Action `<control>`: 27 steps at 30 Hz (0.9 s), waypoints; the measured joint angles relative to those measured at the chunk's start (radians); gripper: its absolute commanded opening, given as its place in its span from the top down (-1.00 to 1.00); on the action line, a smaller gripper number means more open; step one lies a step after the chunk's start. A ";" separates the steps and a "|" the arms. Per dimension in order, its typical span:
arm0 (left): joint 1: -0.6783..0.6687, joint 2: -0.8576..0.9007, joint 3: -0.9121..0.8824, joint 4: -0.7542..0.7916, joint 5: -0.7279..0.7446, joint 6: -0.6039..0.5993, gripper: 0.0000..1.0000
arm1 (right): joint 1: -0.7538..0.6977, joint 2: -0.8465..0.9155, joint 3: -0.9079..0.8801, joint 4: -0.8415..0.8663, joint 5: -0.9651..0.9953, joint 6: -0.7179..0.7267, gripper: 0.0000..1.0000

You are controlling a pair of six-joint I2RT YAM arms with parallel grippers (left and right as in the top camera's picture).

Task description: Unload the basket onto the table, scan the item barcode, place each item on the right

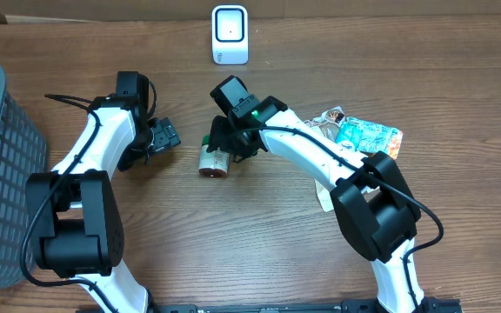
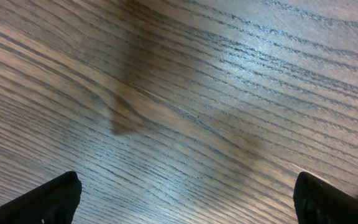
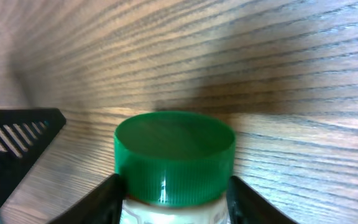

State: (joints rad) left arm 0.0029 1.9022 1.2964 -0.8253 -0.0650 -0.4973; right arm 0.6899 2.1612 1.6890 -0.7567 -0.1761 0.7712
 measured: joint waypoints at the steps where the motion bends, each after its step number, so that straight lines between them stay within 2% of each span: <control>1: 0.000 0.000 0.000 0.000 0.000 0.000 -0.99 | 0.002 0.006 0.001 -0.003 0.002 -0.006 -0.31; 3: 0.000 0.000 0.000 0.005 0.000 -0.001 -0.99 | 0.005 0.015 0.002 -0.003 0.000 -0.016 -0.36; 7: 0.000 0.000 0.000 0.019 0.000 -0.001 -0.99 | 0.013 0.030 0.002 0.006 0.002 -0.023 -0.34; 12: 0.000 0.000 0.000 0.019 0.000 -0.001 -0.99 | 0.015 0.032 0.003 0.009 0.001 -0.030 -0.13; 17: 0.000 0.000 0.000 0.019 0.000 -0.001 -0.99 | 0.016 0.037 0.006 0.016 0.000 -0.032 -0.08; 19: 0.000 0.000 0.000 0.019 0.000 -0.001 -0.99 | 0.016 0.041 0.010 0.026 -0.002 -0.032 -0.12; 21: 0.000 0.000 0.000 0.019 0.000 -0.001 -1.00 | 0.019 0.048 0.015 0.036 -0.003 -0.032 -0.37; 23: 0.000 0.000 0.000 0.019 0.000 -0.001 -1.00 | 0.019 0.050 0.017 0.041 -0.003 -0.032 -0.52; 27: 0.000 0.000 0.000 0.019 0.000 -0.001 -0.99 | 0.024 0.089 0.014 0.045 0.006 -0.035 -0.57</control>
State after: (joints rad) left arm 0.0029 1.9022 1.2964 -0.8059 -0.0650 -0.4980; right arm 0.7139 2.2501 1.7027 -0.7113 -0.1703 0.7361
